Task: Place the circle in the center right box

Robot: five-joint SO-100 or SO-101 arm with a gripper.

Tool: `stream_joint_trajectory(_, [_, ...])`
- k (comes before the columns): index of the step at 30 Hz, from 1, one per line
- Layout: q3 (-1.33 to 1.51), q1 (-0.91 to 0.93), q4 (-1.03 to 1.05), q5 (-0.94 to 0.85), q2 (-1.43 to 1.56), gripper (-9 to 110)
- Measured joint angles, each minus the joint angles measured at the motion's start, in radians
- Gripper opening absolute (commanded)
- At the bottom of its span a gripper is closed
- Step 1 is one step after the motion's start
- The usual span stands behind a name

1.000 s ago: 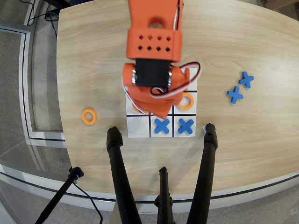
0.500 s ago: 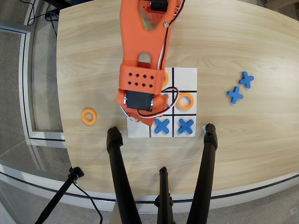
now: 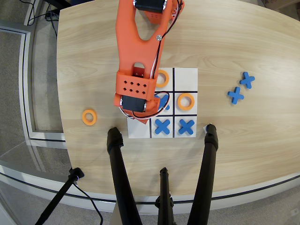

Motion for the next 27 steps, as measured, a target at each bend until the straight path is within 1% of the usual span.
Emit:
stream_joint_trajectory(5, [0.002,-0.029,-0.017,0.008,-0.015,0])
stream_joint_trajectory(18, [0.002,-0.035,-0.028,0.008,-0.04,0])
stream_joint_trajectory(23, [0.002,-0.037,-0.029,0.008,-0.04,6])
stream_joint_trajectory(27, [0.002,-0.035,-0.029,0.008,-0.04,6])
